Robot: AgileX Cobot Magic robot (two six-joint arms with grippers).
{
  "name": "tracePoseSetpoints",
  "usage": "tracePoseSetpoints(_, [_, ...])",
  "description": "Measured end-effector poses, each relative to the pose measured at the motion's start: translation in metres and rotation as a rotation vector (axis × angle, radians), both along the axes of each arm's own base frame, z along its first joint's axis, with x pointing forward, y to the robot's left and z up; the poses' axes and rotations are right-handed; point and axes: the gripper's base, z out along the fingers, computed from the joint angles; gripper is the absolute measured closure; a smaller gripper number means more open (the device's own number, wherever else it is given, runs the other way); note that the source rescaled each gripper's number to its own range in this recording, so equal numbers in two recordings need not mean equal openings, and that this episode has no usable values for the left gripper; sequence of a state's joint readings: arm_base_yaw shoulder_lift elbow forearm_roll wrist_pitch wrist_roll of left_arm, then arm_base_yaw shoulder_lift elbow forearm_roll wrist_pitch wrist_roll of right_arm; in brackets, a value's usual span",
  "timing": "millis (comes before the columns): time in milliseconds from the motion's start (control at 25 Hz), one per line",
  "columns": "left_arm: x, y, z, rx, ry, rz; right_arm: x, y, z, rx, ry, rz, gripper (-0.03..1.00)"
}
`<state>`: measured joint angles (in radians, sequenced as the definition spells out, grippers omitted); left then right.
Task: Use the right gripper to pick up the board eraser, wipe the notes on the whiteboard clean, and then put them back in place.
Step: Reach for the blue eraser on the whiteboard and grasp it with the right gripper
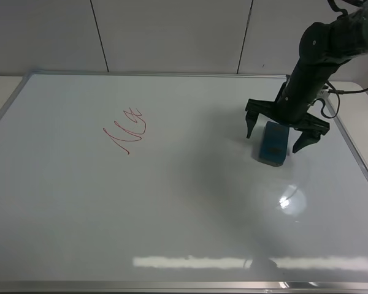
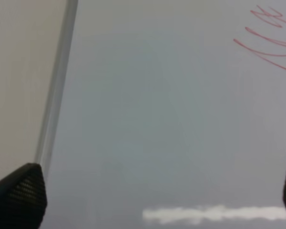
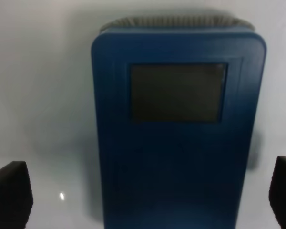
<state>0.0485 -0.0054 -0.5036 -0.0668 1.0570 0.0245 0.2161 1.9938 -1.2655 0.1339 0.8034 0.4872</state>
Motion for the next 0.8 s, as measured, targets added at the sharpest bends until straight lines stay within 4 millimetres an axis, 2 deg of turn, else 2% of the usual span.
tracePoseSetpoints(800, [0.0000, 0.0000, 0.0000, 0.000, 0.000, 0.000, 0.0007, -0.0039, -0.0003, -0.042, -0.007, -0.005, -0.03])
